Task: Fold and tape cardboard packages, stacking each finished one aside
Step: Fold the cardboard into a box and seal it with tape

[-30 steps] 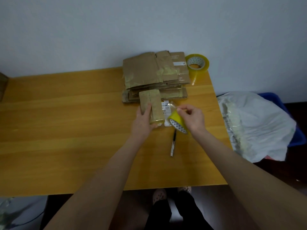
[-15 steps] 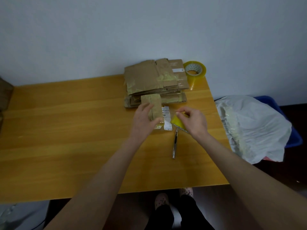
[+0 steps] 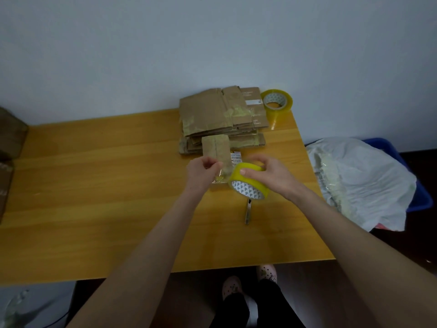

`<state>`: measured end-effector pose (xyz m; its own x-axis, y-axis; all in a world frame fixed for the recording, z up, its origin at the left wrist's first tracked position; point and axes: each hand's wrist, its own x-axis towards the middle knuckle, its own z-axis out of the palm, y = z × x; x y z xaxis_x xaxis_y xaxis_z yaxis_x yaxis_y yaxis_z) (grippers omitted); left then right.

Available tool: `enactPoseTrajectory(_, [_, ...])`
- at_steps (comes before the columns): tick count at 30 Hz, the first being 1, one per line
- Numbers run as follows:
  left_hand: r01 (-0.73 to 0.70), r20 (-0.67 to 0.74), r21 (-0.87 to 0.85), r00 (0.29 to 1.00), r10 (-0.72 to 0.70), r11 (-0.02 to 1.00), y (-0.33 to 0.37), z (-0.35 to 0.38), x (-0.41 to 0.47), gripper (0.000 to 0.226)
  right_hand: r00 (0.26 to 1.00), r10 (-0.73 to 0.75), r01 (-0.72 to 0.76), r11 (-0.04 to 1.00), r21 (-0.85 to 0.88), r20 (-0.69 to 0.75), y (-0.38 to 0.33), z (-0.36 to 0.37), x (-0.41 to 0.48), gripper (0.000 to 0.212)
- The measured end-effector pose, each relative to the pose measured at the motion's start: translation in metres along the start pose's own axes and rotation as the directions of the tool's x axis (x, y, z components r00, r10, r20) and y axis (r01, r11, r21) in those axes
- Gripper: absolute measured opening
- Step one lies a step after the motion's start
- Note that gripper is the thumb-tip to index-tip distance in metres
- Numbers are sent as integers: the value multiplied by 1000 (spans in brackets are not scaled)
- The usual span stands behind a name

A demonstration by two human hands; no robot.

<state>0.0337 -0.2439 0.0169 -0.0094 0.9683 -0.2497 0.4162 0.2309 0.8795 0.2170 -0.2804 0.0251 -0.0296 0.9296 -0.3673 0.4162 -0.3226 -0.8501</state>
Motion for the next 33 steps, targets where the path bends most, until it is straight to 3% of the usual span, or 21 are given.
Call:
enactPoseTrajectory(3, [54,-9,-98,998,-56,994,-10,-12,-5,15,983,-47,33,996,80,176,2,-6,-5,28])
enactPoseTrajectory(6, [69,-29,-137,997,-73,988,-13,-20,-8,16,969,-116,95,990,103,220,0,-10,-9,7])
enactPoseTrajectory(11, [120,-105,-139,985,-135,983,-24,-29,-10,9,978,-142,175,959,-223,153,-2,-9,-1,25])
enactPoseTrajectory(15, [105,-128,-124,984,-121,987,-30,-40,-6,10,981,-150,187,895,-404,121,8,-16,7,17])
enactPoseTrajectory(18, [59,-89,-84,994,-67,995,-33,-36,-10,4,988,-139,156,807,-569,75,10,-12,10,32])
enactPoseTrajectory(21, [47,-142,-55,988,-54,997,-40,-31,-11,10,990,-137,81,709,-700,-24,9,-3,13,46])
enactPoseTrajectory(28, [105,-265,-53,957,-115,993,-47,-29,-1,16,990,-116,5,606,-795,-82,6,12,11,48])
enactPoseTrajectory(30, [139,-285,-93,945,-160,986,-51,-33,1,15,998,-52,0,656,-755,-45,11,8,16,44])
enactPoseTrajectory(33, [182,-253,-172,942,-222,968,-56,-39,3,6,996,-1,48,831,-554,85,19,3,20,40])
